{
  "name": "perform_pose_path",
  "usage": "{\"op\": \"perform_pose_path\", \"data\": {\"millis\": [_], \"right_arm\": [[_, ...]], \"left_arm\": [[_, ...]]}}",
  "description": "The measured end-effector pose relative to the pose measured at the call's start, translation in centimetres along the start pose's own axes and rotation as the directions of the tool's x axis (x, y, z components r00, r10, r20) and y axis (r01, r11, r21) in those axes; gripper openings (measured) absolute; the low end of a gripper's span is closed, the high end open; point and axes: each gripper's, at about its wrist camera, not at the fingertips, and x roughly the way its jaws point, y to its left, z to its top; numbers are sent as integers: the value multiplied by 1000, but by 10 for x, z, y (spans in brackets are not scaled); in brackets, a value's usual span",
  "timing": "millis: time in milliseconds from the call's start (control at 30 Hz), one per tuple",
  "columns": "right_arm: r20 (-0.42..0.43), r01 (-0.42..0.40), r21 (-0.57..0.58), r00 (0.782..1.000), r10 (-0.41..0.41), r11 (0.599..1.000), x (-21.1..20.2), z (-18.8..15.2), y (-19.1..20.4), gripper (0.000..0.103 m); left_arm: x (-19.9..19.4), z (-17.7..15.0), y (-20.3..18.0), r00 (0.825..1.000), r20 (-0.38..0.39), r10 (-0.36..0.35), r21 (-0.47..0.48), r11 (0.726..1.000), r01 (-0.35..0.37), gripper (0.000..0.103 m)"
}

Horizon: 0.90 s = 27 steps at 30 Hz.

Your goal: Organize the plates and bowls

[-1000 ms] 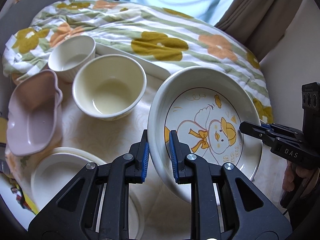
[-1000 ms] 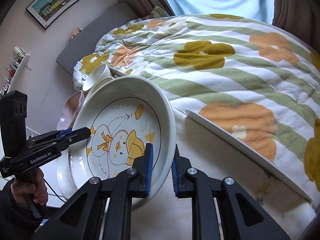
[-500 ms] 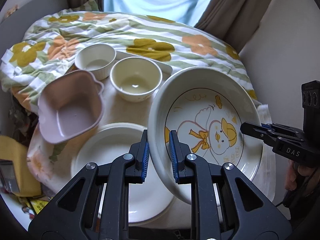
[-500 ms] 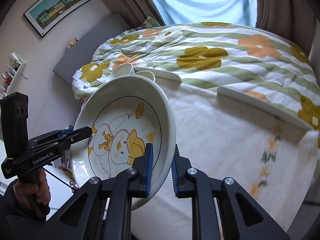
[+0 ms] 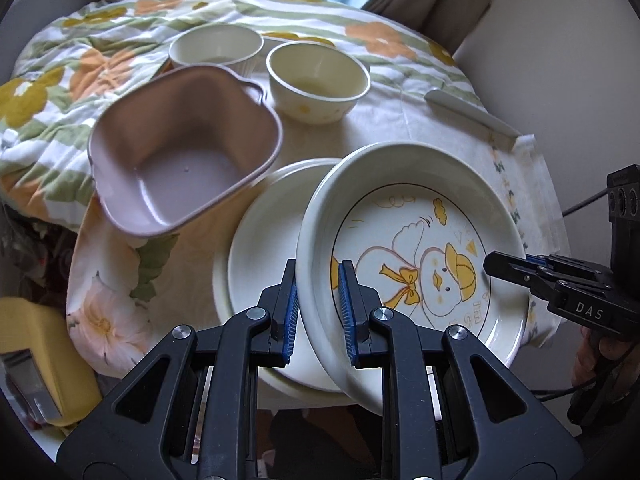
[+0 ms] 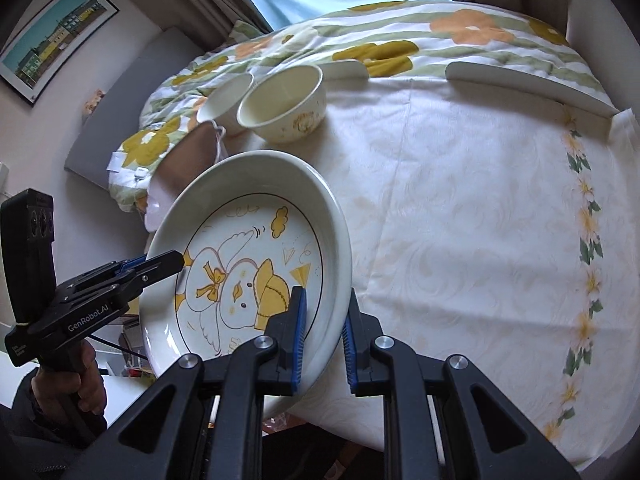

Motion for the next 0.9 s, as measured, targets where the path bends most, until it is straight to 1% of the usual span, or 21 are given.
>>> {"op": "perform_pose_path", "data": {"millis": [200, 367, 533, 667, 767, 900], "right_arm": [[12, 66, -9, 998, -66, 998, 10, -6, 8, 16], [10, 86, -8, 996, -86, 996, 14, -6, 7, 16], [1, 99, -30, 995, -99, 995, 17, -4, 9, 16], [-1, 106, -51, 994, -106, 993, 19, 0, 11, 16], [-6, 116, -83, 993, -117, 990, 21, 2, 14, 16], [-11, 108, -91, 994, -110, 990, 21, 2, 12, 16]], "left_arm": [[24, -5, 8, 999, -47, -2, 14, 1000, 3, 17], [36, -3, 2, 997, -65, 33, 51, 998, -30, 16], [43, 0, 0, 996, -63, 70, 62, 996, -67, 16], [47, 1, -3, 991, -57, 120, 88, 989, -115, 16], [49, 2, -9, 985, -40, 170, 120, 979, -164, 16], [50, 2, -16, 975, -25, 222, 164, 963, -215, 17]]}}
